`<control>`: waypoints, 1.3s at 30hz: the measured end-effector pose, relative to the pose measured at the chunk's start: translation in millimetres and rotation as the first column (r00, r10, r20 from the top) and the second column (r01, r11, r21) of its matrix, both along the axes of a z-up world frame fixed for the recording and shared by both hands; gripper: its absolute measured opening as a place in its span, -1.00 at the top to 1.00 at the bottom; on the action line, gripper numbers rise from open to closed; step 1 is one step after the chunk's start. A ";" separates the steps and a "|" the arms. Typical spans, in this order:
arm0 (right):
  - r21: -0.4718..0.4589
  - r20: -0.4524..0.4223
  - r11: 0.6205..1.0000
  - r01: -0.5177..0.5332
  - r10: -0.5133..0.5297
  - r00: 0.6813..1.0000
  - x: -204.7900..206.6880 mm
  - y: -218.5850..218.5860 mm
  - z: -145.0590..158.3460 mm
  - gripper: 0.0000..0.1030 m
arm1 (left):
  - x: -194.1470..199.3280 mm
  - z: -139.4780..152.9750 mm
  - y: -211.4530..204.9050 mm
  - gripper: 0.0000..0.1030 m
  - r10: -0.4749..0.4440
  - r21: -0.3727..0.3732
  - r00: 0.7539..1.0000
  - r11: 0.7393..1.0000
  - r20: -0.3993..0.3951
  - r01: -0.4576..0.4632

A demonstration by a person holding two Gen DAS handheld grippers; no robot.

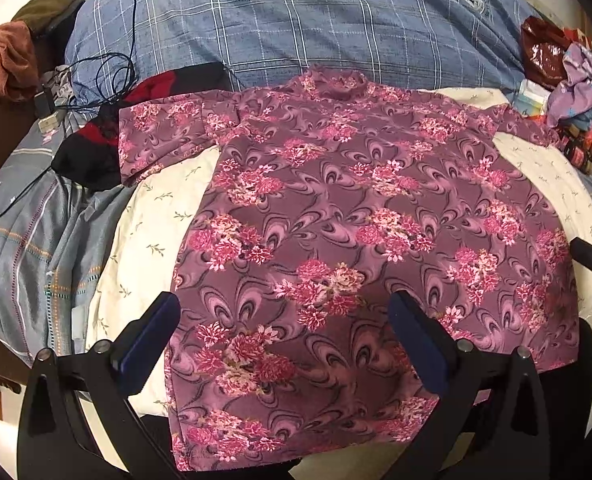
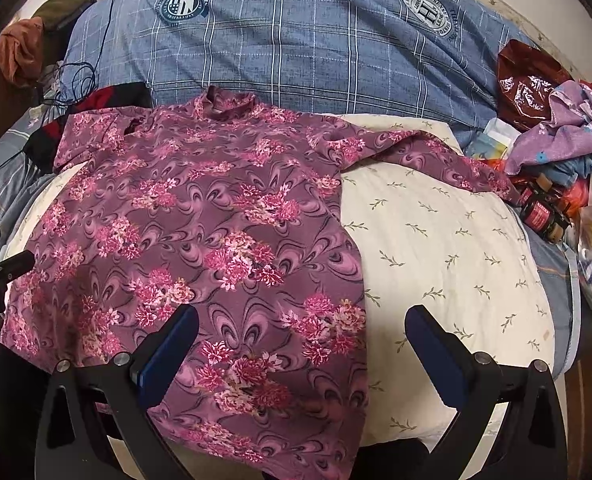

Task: Fold small clothes

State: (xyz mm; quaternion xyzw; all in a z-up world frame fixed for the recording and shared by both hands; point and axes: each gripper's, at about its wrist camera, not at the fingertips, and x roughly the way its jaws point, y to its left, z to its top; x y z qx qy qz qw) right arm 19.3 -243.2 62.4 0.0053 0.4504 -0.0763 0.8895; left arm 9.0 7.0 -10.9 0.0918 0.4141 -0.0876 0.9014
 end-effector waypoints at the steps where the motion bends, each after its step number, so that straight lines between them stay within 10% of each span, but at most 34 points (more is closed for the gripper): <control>1: 0.000 -0.003 1.000 -0.001 0.001 1.000 1.1 0.5 -0.1 -0.99 | -0.5 -0.2 1.2 -1.00 0.000 -0.005 1.000 1.000 0.002 0.000; 9: -0.006 -0.003 1.000 -0.006 0.006 1.000 7.8 0.8 1.5 -0.99 | 6.5 -1.7 0.9 -1.00 0.051 0.070 0.999 0.996 0.001 -0.051; 39: 0.063 0.056 0.998 -0.032 0.028 0.998 -2.1 -10.1 1.6 -0.99 | 7.0 5.8 -5.6 -1.00 0.026 -0.014 0.999 1.000 -0.025 -0.026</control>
